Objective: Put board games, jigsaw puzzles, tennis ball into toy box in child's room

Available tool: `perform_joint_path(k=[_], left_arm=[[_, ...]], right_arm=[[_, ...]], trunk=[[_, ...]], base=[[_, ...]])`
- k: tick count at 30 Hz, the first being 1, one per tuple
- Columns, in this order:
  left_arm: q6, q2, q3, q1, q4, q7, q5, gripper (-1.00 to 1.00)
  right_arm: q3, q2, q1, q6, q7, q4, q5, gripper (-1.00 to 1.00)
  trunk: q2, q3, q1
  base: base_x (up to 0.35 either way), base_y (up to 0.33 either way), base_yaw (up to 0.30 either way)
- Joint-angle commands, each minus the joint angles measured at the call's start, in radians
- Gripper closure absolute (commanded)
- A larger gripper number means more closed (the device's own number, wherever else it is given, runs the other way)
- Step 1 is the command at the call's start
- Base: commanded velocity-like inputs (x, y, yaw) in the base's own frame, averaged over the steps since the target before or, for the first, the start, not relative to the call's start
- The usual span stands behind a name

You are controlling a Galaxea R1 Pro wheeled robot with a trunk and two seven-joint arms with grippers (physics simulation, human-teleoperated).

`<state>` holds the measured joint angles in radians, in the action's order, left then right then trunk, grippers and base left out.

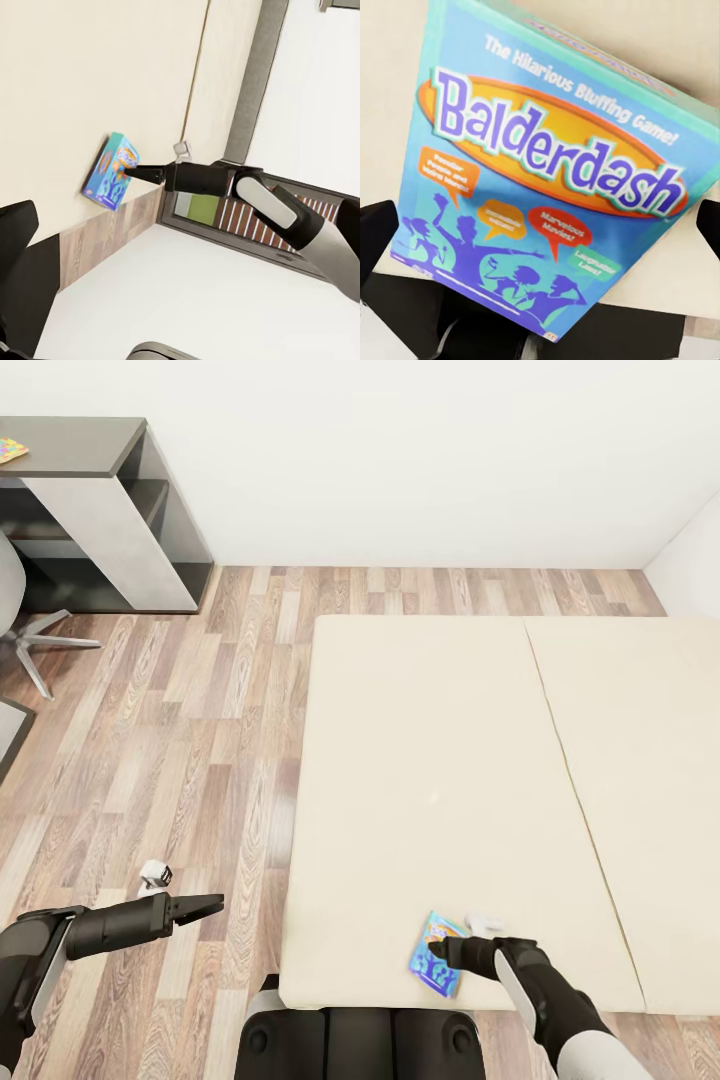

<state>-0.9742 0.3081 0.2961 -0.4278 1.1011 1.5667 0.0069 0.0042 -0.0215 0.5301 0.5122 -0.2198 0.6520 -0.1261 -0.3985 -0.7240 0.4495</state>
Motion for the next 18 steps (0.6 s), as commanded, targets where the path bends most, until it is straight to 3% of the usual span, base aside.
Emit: perform_joint_path(k=[1,18], left_arm=[[-0.011,0.000,0.000,0.000,0.000,0.004,-0.001,-1.00],[-0.011,0.000,0.000,0.000,0.000,0.004,-0.001,-1.00]], right_arm=[[0.000,0.000,0.001,0.006,0.001,0.001,-0.009,-1.00],[0.002,0.042,0.018,0.005,0.002,0.000,-0.009,-1.00]], trunk=[[-0.001,-0.001,0.001],[-0.001,-0.001,0.001]], base=[[0.000,0.000,0.000],[0.000,0.000,0.000]])
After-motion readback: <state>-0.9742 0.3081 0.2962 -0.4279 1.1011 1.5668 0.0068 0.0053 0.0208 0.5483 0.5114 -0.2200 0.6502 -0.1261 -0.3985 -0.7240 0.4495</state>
